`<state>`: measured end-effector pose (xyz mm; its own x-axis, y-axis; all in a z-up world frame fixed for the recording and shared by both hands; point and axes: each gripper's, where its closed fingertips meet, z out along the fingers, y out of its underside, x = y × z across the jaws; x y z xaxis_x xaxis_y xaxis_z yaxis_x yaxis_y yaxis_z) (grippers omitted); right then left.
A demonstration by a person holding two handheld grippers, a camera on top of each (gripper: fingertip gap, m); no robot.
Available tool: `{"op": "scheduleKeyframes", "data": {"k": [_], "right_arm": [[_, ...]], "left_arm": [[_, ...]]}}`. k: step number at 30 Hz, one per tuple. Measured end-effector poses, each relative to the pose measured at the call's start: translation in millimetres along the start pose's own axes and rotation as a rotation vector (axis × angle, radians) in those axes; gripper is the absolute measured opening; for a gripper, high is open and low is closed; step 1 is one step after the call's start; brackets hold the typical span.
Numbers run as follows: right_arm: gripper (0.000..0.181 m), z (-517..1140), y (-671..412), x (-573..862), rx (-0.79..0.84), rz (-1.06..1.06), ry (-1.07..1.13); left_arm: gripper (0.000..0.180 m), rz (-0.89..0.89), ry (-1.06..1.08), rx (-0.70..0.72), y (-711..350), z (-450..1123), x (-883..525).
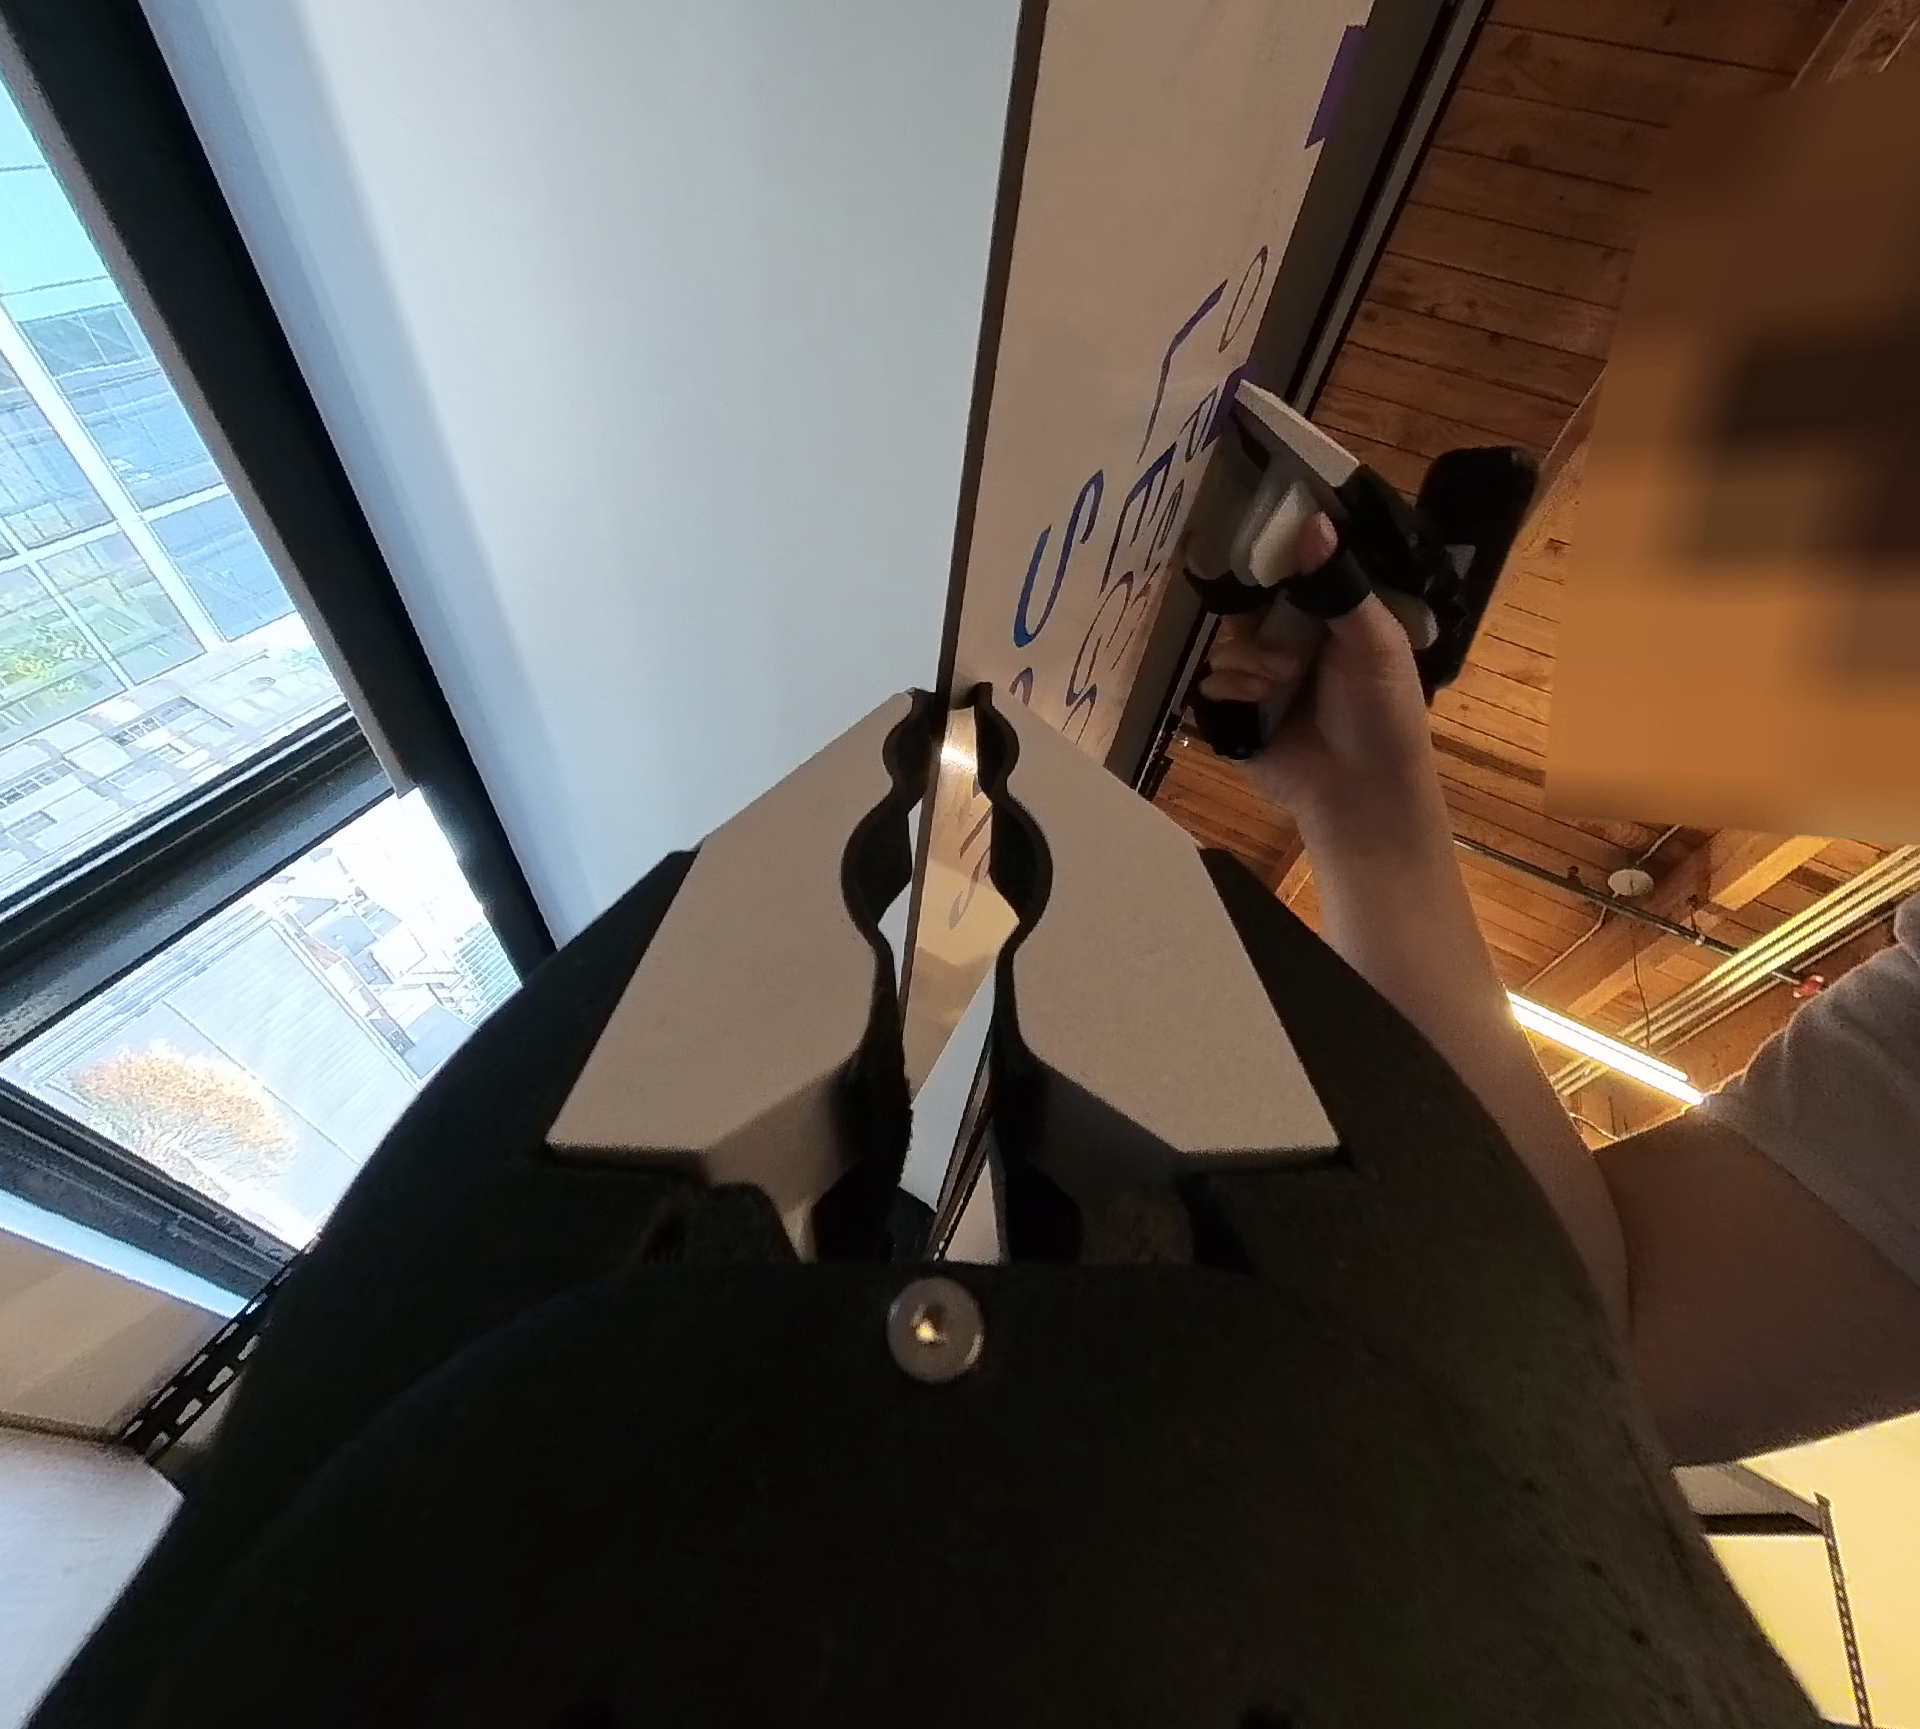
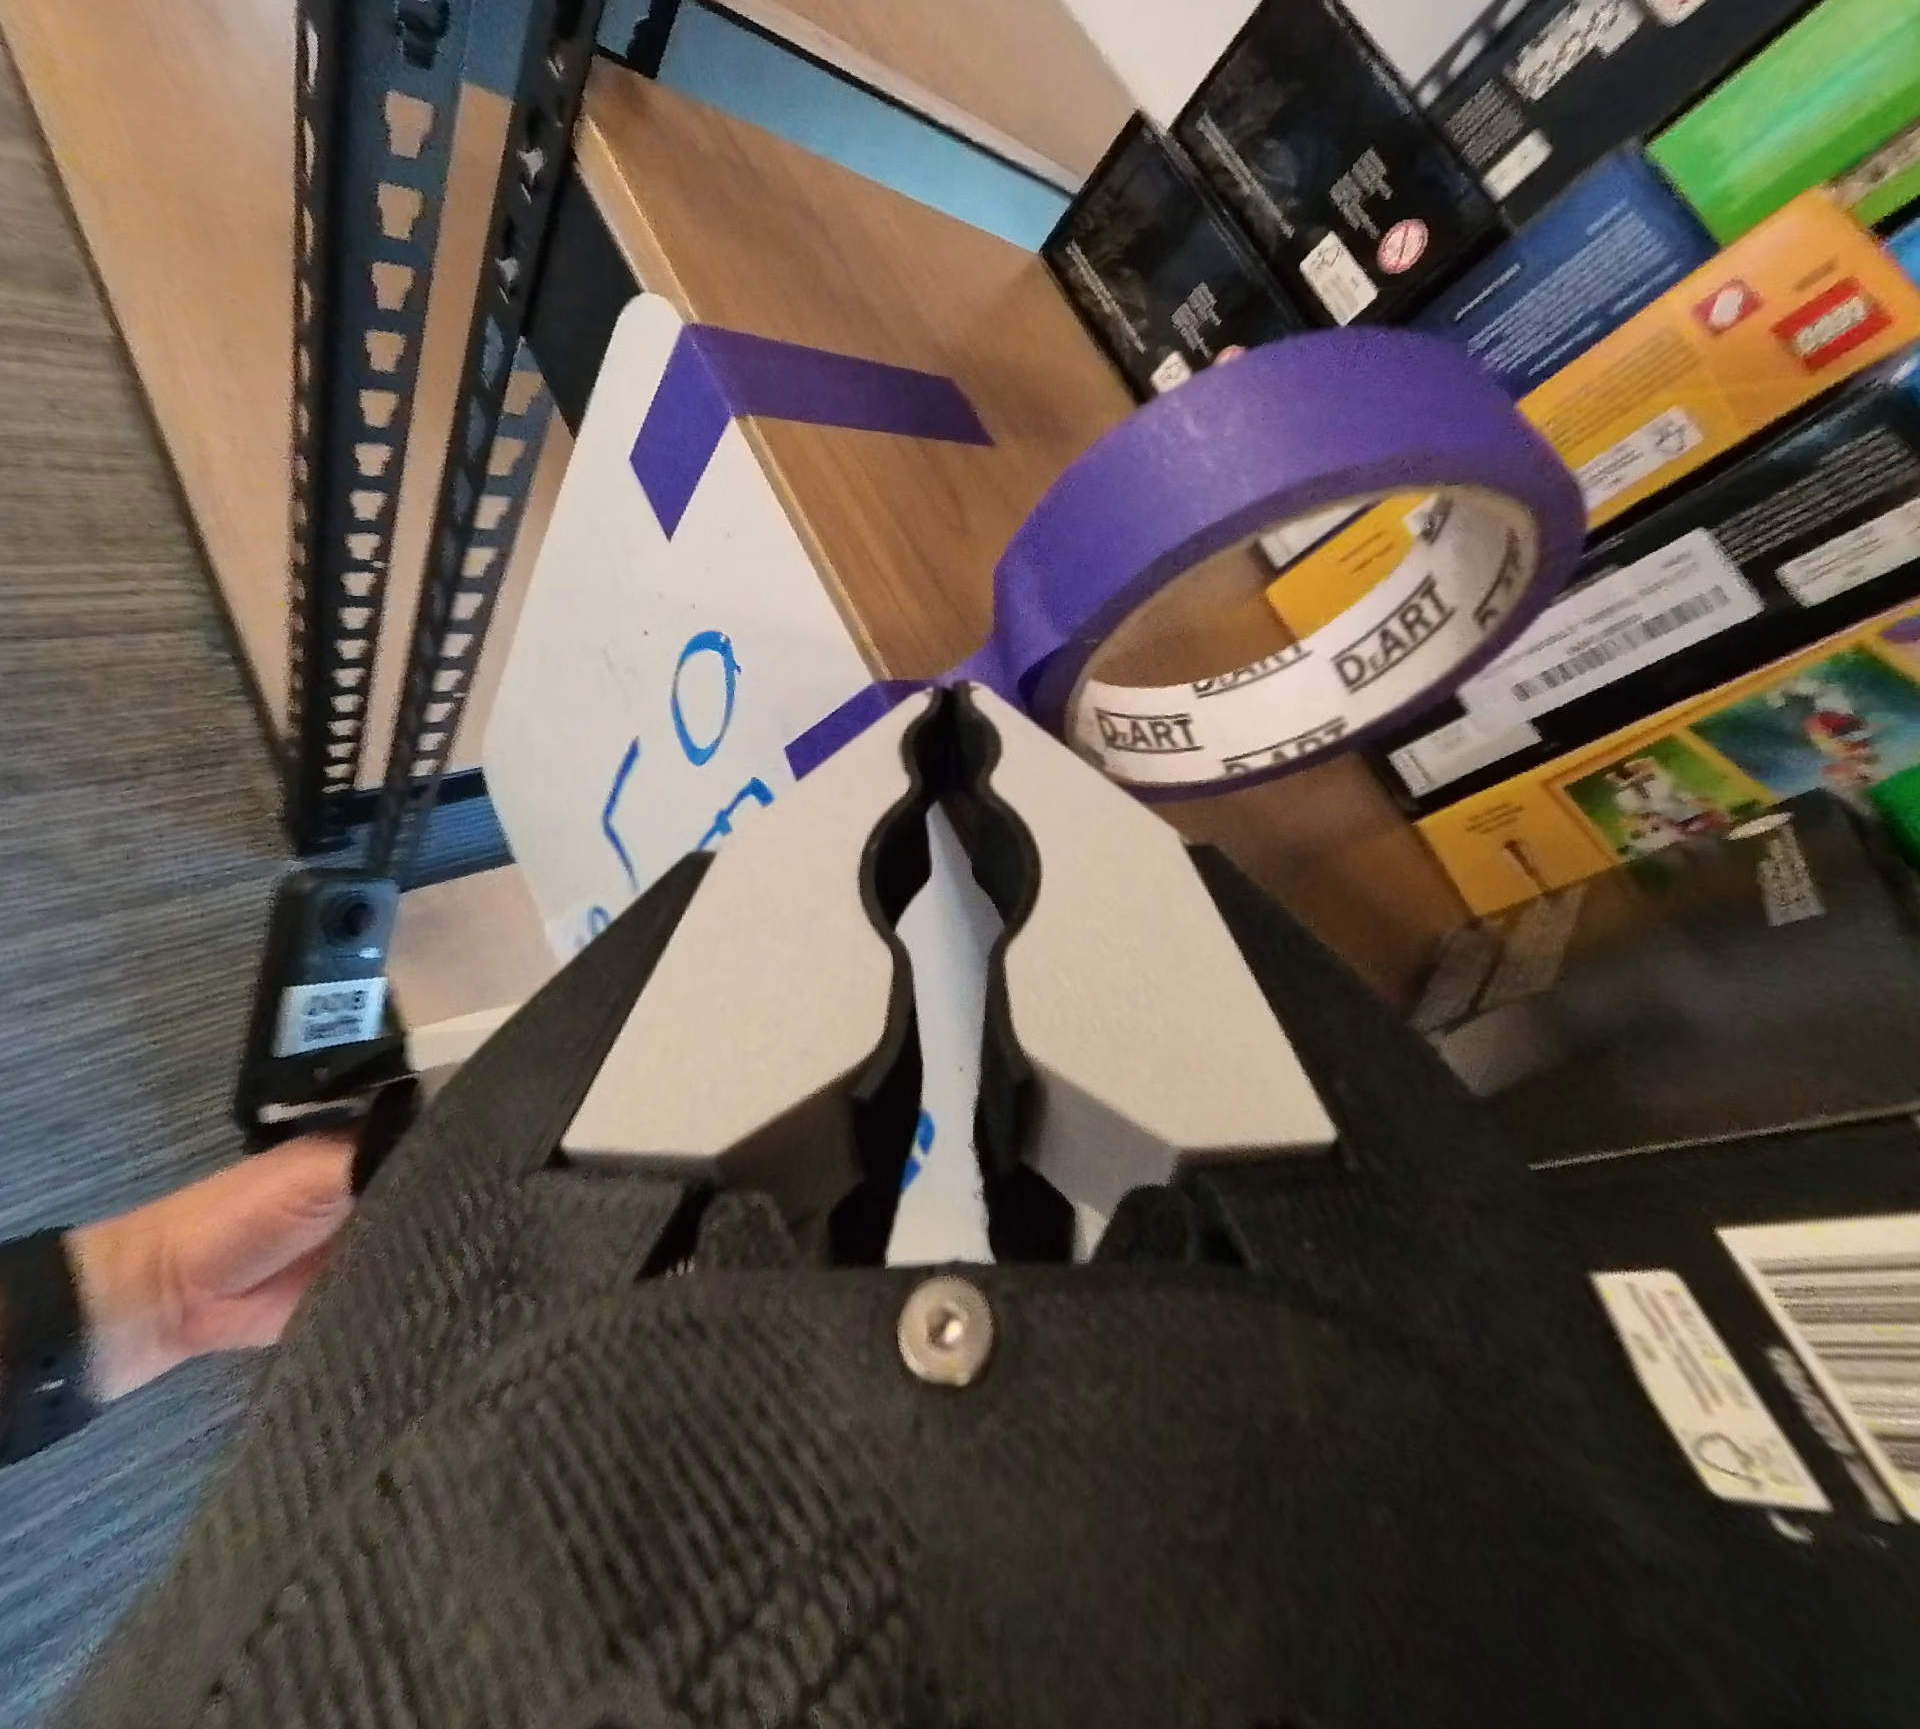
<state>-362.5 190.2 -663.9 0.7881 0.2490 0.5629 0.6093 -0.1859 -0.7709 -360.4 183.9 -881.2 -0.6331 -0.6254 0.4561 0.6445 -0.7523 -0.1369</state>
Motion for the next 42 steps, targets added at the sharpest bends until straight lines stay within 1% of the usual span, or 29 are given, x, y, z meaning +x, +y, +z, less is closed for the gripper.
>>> {"op": "scheduleKeyframes", "data": {"k": [3,8,15,19,21,25,31,36,42], "right_arm": [[0.000,2.0,1.5,0.4,-0.026,0.082,-0.051],[0.000,3.6,3.8,3.8,-0.066,0.053,-0.004],[0.000,7.8,2.4,4.1,-0.064,0.058,0.024],[0.000,4.9,9.4,10.1,-0.147,0.088,0.016],[0.000,5.6,9.3,10.7,-0.174,0.073,0.026],[0.000,9.8,8.9,14.3,-0.196,-0.034,0.123],[0.000,9.0,10.6,16.6,-0.220,-0.109,0.147],[0.000,10.0,12.1,15.7,-0.237,-0.026,0.056],[0.000,10.7,12.4,16.3,-0.232,-0.037,0.070]], "left_arm": [[0.005,0.001,-0.001,-0.005,0.1,0.1,-0.1],[0.005,-0.004,0.000,-0.007,0.1,0.1,-0.1],[0.005,-0.003,-0.002,-0.012,-0.4,0.0,0.0],[0.005,-0.001,-0.003,-0.021,-0.4,0.1,-0.2],[0.005,0.002,-0.004,-0.025,-0.5,0.2,-0.4],[0.005,-0.003,0.000,-0.019,-0.5,0.1,-0.2],[0.005,-0.009,0.011,-0.026,-0.4,0.1,-0.2],[0.005,-0.026,0.017,-0.018,-1.4,-1.0,0.8],[0.005,-0.040,0.027,-0.012,-2.5,-2.4,2.2]]}}
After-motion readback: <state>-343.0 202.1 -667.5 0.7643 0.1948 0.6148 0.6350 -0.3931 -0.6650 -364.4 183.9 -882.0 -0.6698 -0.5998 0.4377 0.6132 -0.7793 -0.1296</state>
